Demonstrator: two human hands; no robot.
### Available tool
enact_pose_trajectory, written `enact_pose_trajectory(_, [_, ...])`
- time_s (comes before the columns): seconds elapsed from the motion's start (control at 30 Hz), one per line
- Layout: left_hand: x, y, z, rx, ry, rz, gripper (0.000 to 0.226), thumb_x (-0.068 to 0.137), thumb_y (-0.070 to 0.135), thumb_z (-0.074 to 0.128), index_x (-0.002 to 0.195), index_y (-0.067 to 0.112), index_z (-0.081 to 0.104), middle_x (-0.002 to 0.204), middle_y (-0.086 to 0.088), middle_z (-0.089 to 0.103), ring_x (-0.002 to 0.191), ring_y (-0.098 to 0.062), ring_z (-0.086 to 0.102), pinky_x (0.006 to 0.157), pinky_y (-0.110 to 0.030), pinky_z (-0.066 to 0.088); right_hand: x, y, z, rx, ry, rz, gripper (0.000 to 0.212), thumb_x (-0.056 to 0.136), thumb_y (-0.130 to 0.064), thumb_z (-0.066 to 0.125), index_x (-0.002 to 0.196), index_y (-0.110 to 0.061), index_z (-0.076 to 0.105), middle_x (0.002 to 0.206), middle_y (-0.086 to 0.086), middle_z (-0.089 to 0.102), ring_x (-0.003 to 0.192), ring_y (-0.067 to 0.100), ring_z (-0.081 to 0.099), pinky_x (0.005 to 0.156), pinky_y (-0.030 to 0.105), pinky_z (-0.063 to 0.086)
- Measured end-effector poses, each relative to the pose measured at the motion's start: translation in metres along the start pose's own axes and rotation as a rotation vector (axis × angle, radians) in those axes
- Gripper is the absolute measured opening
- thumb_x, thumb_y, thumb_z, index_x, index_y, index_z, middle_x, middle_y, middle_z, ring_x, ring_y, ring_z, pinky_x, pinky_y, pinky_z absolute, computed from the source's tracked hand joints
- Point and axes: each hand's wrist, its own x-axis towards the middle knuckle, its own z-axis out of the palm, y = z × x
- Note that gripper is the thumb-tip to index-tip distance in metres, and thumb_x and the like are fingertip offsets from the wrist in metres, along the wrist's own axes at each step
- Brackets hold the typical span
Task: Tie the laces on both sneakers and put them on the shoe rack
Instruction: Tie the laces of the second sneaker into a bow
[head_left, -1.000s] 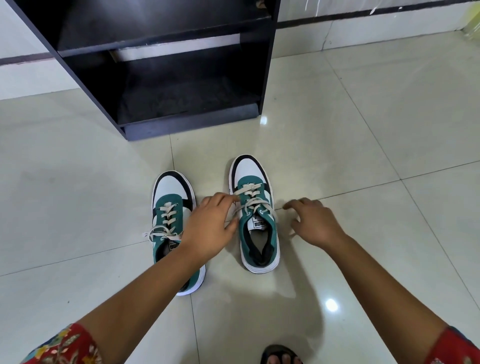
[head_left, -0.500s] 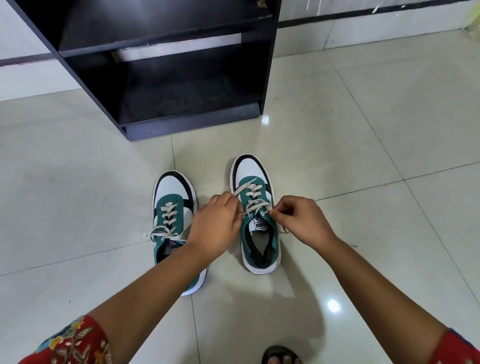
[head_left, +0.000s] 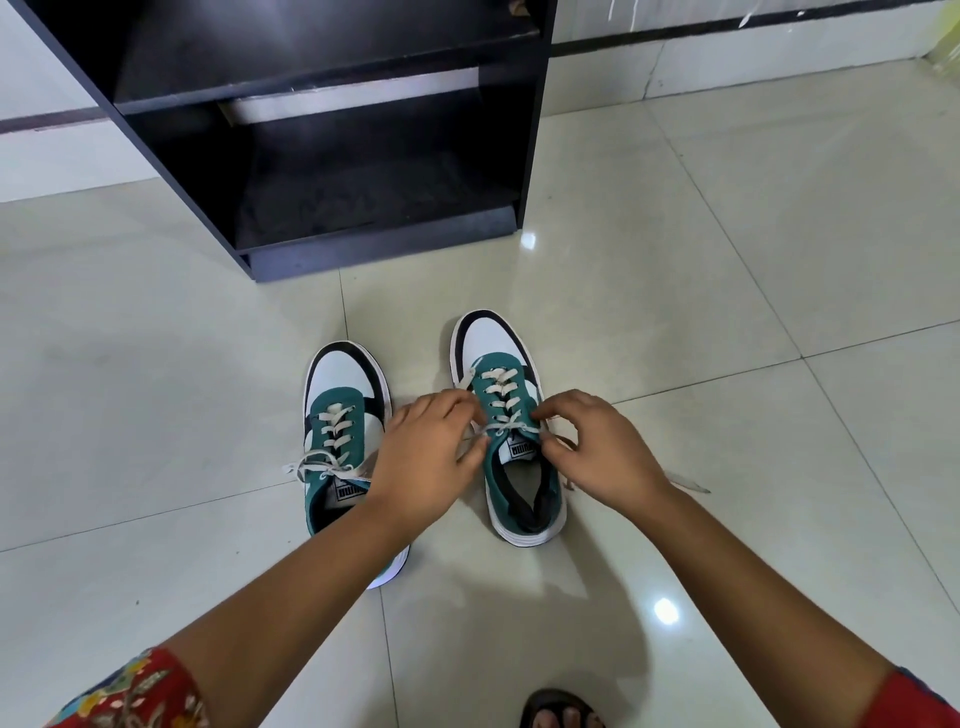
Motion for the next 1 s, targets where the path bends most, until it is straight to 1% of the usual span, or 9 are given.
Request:
enact_pose_trajectory(0.13, [0.004, 0.004, 0.001, -0.049, -0.02, -0.046, 0.008, 0.088, 0.026, 0.055, 0.092, 0.019, 0.059, 0.108, 0.005, 0.062, 0.097, -0.019, 0.058, 0.078, -0.032, 0.043, 0.002, -0.005, 0.007, 0.063, 0.058, -0.001, 0.009, 0.082, -0.02, 0.06, 0.088, -0.017, 0.066, 0.099, -0.002, 0.068, 0.089, 0.016, 0.063, 0.08, 0.036, 0.051])
enact_pose_trajectory(0.23, [0.003, 0.003, 0.001, -0.068, 0.006, -0.042, 0.013, 0.088, 0.028, 0.057, 0.099, 0.021, 0.061, 0.109, 0.005, 0.064, 0.095, -0.02, 0.059, 0.077, -0.033, 0.046, 0.0, -0.006, 0.009, 0.075, 0.075, 0.015, 0.01, 0.083, -0.022, 0.058, 0.088, -0.017, 0.065, 0.096, -0.002, 0.067, 0.085, 0.016, 0.063, 0.079, 0.039, 0.053])
enact_pose_trajectory(0.37, [0.006, 0.005, 0.002, -0.049, -0.018, 0.005, 0.01, 0.088, 0.021, 0.057, 0.093, 0.015, 0.062, 0.115, 0.001, 0.062, 0.101, -0.022, 0.058, 0.081, -0.036, 0.047, -0.004, -0.008, 0.012, 0.045, 0.101, 0.025, 0.013, 0.086, -0.026, 0.055, 0.092, -0.017, 0.062, 0.099, -0.001, 0.066, 0.086, 0.02, 0.064, 0.077, 0.041, 0.053])
enact_pose_trajectory(0.43, [0.008, 0.007, 0.004, 0.085, -0.007, 0.051, 0.01, 0.088, 0.018, 0.055, 0.094, 0.012, 0.058, 0.106, -0.004, 0.063, 0.093, -0.024, 0.059, 0.079, -0.037, 0.046, -0.004, -0.009, 0.011, -0.001, 0.096, 0.028, 0.015, 0.089, -0.029, 0.051, 0.095, -0.018, 0.059, 0.103, -0.001, 0.065, 0.086, 0.021, 0.065, 0.075, 0.041, 0.053])
enact_pose_trajectory(0.53, [0.008, 0.007, 0.005, 0.269, 0.066, 0.08, 0.007, 0.081, 0.015, 0.063, 0.084, 0.011, 0.057, 0.074, -0.005, 0.065, 0.068, -0.027, 0.063, 0.072, -0.037, 0.049, -0.003, -0.009, 0.01, -0.073, 0.078, 0.074, 0.02, 0.093, -0.033, 0.045, 0.097, -0.017, 0.057, 0.105, 0.001, 0.063, 0.085, 0.027, 0.062, 0.072, 0.038, 0.05])
enact_pose_trajectory(0.6, [0.006, 0.002, 0.006, 0.368, 0.076, 0.126, 0.007, 0.08, 0.016, 0.064, 0.079, 0.013, 0.058, 0.065, -0.003, 0.065, 0.062, -0.027, 0.062, 0.08, -0.041, 0.05, -0.003, -0.008, 0.011, -0.077, 0.061, 0.119, 0.022, 0.094, -0.031, 0.043, 0.097, -0.013, 0.057, 0.106, 0.005, 0.061, 0.086, 0.03, 0.06, 0.071, 0.036, 0.045])
enact_pose_trajectory(0.73, [0.005, -0.005, 0.007, 0.442, 0.084, 0.181, 0.026, 0.09, 0.026, 0.036, 0.083, 0.015, 0.059, 0.068, 0.0, 0.067, 0.064, -0.024, 0.063, 0.092, -0.049, 0.045, -0.004, -0.003, 0.015, -0.026, 0.036, 0.17, 0.023, 0.096, -0.027, 0.043, 0.097, -0.008, 0.057, 0.106, 0.01, 0.061, 0.089, 0.03, 0.058, 0.068, 0.03, 0.035])
enact_pose_trajectory(0.9, [0.007, -0.007, 0.008, 0.479, 0.077, 0.184, 0.011, 0.085, 0.025, 0.058, 0.081, 0.015, 0.061, 0.067, 0.0, 0.066, 0.064, -0.023, 0.063, 0.098, -0.053, 0.041, -0.003, 0.0, 0.013, 0.004, 0.012, 0.193, 0.023, 0.096, -0.024, 0.044, 0.096, -0.005, 0.058, 0.104, 0.012, 0.062, 0.091, 0.029, 0.056, 0.068, 0.028, 0.029])
enact_pose_trajectory(1.0, [0.008, -0.007, 0.008, 0.46, 0.065, 0.168, 0.011, 0.084, 0.024, 0.059, 0.08, 0.015, 0.06, 0.065, 0.001, 0.065, 0.062, -0.023, 0.063, 0.098, -0.053, 0.04, -0.002, 0.002, 0.015, 0.036, 0.002, 0.203, 0.023, 0.095, -0.023, 0.045, 0.095, -0.005, 0.058, 0.102, 0.013, 0.063, 0.09, 0.029, 0.057, 0.068, 0.028, 0.031])
